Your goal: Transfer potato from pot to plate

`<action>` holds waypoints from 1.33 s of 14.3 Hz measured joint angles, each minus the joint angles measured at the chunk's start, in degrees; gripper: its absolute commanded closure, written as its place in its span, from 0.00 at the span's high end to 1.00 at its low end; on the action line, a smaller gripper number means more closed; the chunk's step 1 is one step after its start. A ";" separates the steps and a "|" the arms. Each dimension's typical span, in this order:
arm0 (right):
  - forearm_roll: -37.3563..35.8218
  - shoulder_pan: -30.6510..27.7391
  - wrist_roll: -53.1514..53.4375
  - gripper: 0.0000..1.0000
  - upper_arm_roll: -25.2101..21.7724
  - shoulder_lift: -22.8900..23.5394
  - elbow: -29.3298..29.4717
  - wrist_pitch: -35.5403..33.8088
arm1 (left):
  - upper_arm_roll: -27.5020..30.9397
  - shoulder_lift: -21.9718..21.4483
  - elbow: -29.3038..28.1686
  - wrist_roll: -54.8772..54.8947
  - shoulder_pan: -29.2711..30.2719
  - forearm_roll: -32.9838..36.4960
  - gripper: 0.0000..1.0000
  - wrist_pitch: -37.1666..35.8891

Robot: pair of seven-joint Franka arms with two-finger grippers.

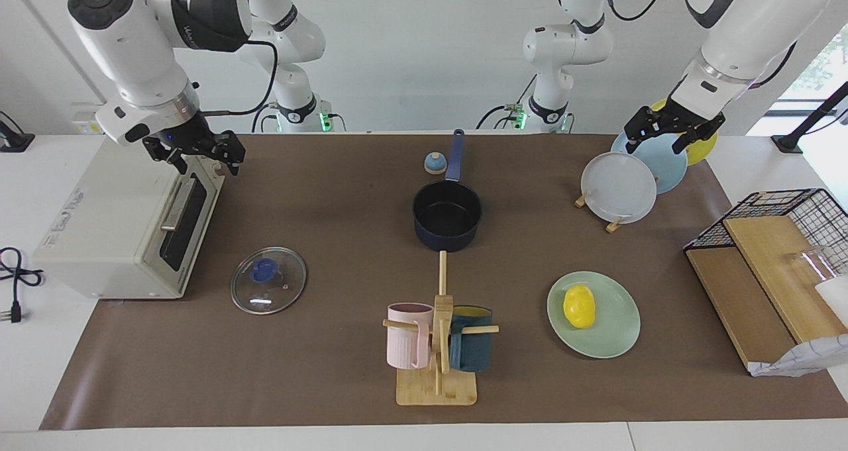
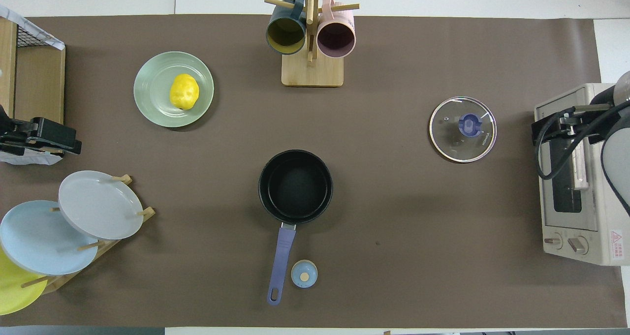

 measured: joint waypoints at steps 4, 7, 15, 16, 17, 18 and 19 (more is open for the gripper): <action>0.00 0.00 0.00 1.00 -0.19 0.00 0.01 0.00 | -0.01 0.16 1.03 -0.14 0.00 0.36 1.00 -0.53; 0.00 0.00 0.00 1.00 -0.22 0.00 0.03 0.00 | -0.01 0.21 0.21 -0.28 0.06 0.39 1.00 0.11; 1.05 -0.03 0.00 1.00 -1.43 -0.04 0.12 0.00 | 0.02 0.21 0.22 -0.28 0.66 0.39 1.00 1.34; 1.29 -0.03 0.00 1.00 -1.86 -0.04 0.13 0.00 | 0.01 0.21 0.22 -0.28 0.66 0.39 1.00 1.35; 1.44 -0.04 0.00 1.00 -2.17 -0.04 0.14 0.00 | -0.02 0.21 0.22 -0.28 0.65 0.39 1.00 1.36; 1.55 -0.04 0.00 1.00 -2.35 -0.04 0.15 0.00 | -0.08 0.21 0.22 -0.28 0.63 0.39 1.00 1.38; 1.58 -0.03 0.00 1.00 -2.38 -0.04 0.16 0.00 | -0.15 0.21 0.22 -0.28 0.61 0.39 1.00 1.39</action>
